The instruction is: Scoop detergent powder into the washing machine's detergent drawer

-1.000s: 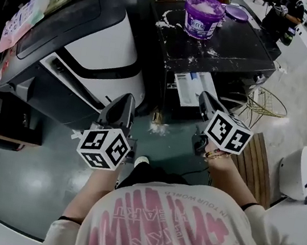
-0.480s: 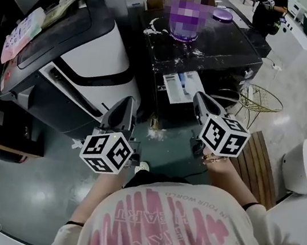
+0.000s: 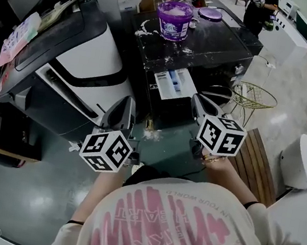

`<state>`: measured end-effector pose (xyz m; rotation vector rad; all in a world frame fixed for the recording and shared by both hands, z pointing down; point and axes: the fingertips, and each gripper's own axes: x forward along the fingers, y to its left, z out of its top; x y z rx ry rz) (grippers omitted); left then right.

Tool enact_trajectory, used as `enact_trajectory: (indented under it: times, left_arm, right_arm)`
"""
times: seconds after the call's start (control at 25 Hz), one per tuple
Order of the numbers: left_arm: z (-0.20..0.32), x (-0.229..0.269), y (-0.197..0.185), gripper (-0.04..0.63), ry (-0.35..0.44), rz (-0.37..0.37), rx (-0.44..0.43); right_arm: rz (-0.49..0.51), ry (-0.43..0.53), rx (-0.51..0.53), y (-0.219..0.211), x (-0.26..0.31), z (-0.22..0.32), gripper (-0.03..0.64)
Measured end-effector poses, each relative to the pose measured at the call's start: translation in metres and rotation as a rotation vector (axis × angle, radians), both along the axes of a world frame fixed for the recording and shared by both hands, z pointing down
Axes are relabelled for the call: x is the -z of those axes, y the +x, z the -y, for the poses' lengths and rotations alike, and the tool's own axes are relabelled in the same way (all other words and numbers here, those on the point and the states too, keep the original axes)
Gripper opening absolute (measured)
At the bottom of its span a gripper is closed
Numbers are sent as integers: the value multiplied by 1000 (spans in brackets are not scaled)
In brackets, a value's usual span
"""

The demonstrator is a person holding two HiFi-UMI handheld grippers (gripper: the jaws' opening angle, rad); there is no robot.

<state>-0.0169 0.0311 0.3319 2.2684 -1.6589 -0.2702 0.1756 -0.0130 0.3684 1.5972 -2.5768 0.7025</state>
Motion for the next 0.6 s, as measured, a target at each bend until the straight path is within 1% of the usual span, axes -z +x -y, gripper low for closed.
enact_trajectory:
  times: [0.24,0.6]
  left_arm:
    - [-5,-6,9,0,-16,-2,-13]
    - [-12,-12,8,0,-29,-1,-7]
  right_arm:
    - [-6,-20,-3,6,-6,-4,6]
    - [-20,-41,7,5,-18,-9,6]
